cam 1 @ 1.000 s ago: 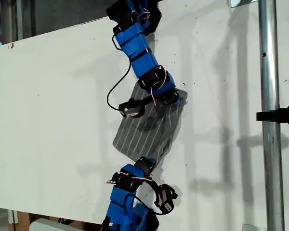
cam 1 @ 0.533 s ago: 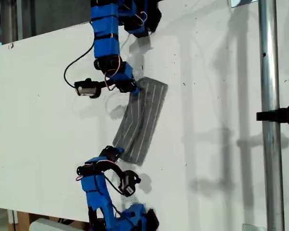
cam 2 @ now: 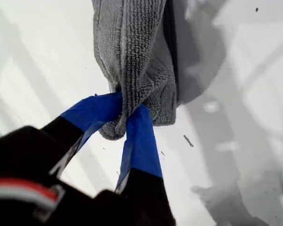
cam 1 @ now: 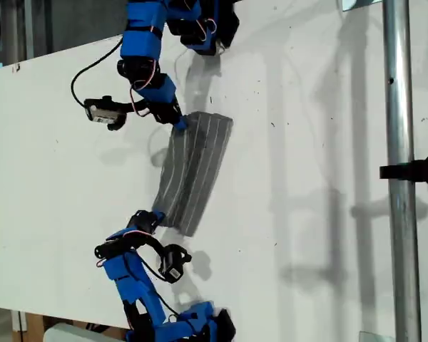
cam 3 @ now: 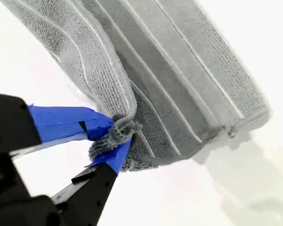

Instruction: Grasp corners of a towel and fold twice.

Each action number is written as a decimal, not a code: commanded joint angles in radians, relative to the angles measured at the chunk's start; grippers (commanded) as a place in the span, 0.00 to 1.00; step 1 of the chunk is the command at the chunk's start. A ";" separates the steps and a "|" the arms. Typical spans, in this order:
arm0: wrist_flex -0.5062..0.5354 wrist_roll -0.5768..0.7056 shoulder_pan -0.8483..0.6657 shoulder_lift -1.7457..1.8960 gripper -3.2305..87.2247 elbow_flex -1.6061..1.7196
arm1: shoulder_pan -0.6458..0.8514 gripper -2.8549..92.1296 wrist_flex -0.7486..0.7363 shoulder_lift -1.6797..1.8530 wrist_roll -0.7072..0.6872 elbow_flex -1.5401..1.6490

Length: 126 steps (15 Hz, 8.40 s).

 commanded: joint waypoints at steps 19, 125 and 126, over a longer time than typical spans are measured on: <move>0.037 -0.249 0.028 0.161 0.13 0.345 | -0.198 0.34 -0.077 0.313 0.417 0.436; -0.143 -1.155 0.793 2.221 0.01 1.875 | 0.094 0.08 -0.466 -0.511 0.397 0.104; -0.143 -1.149 0.790 2.221 0.01 1.875 | 0.081 0.03 -0.463 -0.499 0.403 0.114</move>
